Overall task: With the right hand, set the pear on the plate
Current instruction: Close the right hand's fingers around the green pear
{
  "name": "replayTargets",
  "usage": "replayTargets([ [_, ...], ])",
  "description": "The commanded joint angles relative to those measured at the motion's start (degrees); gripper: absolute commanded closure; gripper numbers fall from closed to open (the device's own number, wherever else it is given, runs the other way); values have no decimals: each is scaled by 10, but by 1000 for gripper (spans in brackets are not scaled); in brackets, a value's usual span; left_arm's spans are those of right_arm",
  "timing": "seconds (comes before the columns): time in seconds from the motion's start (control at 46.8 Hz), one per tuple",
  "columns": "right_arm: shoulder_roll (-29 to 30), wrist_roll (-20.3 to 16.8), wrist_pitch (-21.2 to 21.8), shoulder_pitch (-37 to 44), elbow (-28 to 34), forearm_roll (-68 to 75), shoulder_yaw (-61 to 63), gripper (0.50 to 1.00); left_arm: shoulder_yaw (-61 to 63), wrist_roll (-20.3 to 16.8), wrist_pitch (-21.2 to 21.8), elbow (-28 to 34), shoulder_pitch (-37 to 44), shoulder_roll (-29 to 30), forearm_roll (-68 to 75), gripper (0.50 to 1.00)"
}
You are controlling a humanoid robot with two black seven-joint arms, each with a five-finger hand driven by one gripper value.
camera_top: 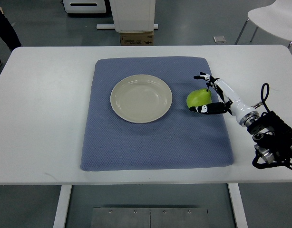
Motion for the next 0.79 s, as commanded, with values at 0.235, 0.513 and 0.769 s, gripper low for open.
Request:
replayTargets([
  [0.235,-1,-2,-12,-2,-4,-1,-14,513,0,0,0,0,0,0,0,500],
  [0.513,-1,-5,-34,3,-11,-1,-35,513,0,0,0,0,0,0,0,500],
  [0.769,12,-12,-48,2,-18,-1,-38,513,0,0,0,0,0,0,0,500],
])
